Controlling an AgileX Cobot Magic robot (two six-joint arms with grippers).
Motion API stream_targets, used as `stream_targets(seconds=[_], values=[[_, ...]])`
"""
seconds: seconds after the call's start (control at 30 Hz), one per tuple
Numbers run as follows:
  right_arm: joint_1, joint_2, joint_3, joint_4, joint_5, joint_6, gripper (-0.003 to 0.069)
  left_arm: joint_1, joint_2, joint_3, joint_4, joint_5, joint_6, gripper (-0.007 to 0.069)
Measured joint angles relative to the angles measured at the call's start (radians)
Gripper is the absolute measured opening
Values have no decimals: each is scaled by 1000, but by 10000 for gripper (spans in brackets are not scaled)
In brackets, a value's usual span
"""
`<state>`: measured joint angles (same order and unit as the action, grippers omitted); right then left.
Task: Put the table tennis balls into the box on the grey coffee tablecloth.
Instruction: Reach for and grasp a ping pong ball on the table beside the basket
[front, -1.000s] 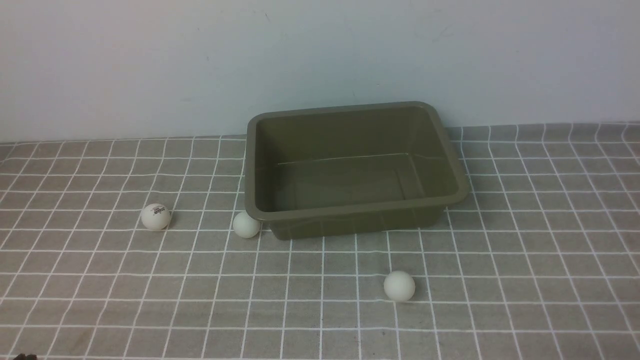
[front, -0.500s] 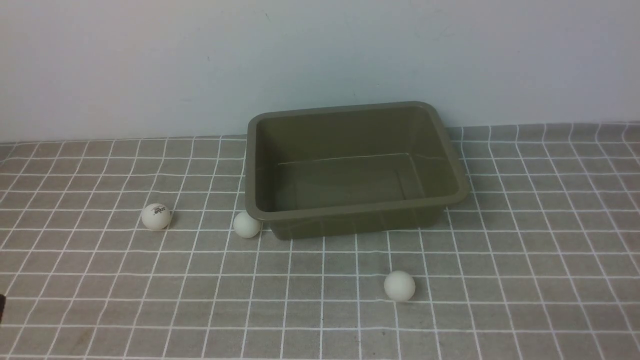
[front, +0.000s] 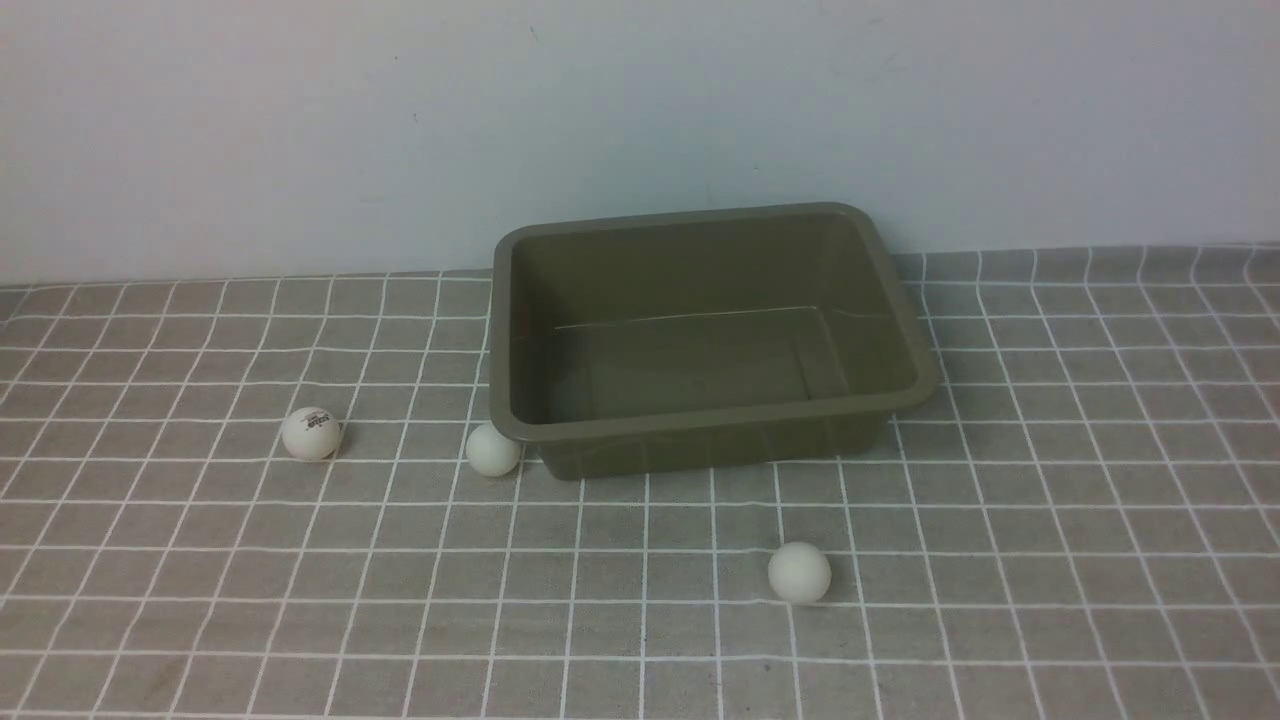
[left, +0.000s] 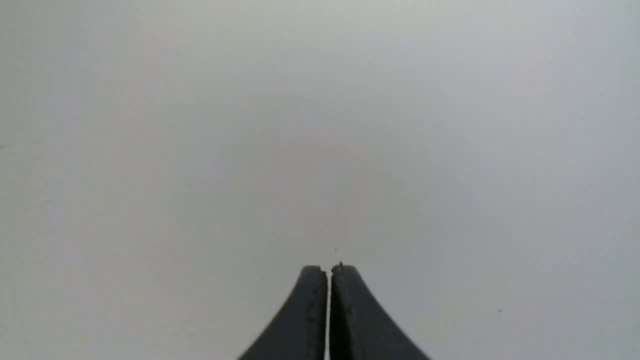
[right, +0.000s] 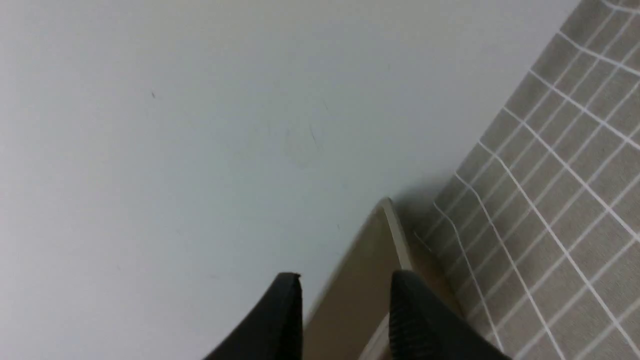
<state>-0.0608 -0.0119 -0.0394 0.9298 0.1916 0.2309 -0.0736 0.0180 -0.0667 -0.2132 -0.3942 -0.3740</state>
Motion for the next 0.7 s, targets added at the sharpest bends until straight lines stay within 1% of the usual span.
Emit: stream_targets(seconds=[0.03, 0.07, 0.17, 0.2, 0.23, 0.27, 0.33, 0.4, 0.43, 0.47, 0.5, 0.53, 0.57, 0.6, 0.7], values=[[0, 0, -25, 42, -21, -15, 232, 0, 27, -72, 14, 68, -1, -5], [0, 0, -47, 56, -18, -34, 232, 0, 79, -157, 41, 194, -1, -5], [0, 7, -155, 69, 61, -142, 220, -1, 224, -386, 106, 525, 1, -5], [0, 27, -209, 64, 117, -193, 205, -2, 287, -469, 118, 665, 6, -5], [0, 80, -290, 51, 210, -261, 174, -2, 367, -564, 124, 855, 23, -5], [0, 121, -339, 31, 269, -296, 151, -2, 422, -622, 126, 930, 42, -5], [0, 232, -450, -25, 416, -361, 89, -2, 532, -735, 126, 1133, 95, -5], [0, 375, -571, -100, 578, -394, 30, -2, 674, -825, 126, 1297, 177, -5], [0, 420, -605, -138, 651, -405, 15, -2, 722, -856, 126, 1352, 204, -5], [0, 449, -628, -157, 687, -411, 9, -2, 745, -866, 126, 1370, 215, -5], [0, 576, -719, -238, 833, -421, -5, -2, 822, -892, 126, 1411, 254, -5], [0, 652, -768, -299, 910, -423, -8, -2, 884, -905, 126, 1419, 272, -5], [0, 698, -795, -337, 950, -423, -9, -2, 924, -909, 126, 1418, 284, -5], [0, 764, -832, -407, 1001, -423, -10, -2, 1000, -918, 128, 1404, 306, -5], [0, 848, -865, -494, 1042, -409, -10, -2, 1118, -928, 135, 1348, 341, -5]])
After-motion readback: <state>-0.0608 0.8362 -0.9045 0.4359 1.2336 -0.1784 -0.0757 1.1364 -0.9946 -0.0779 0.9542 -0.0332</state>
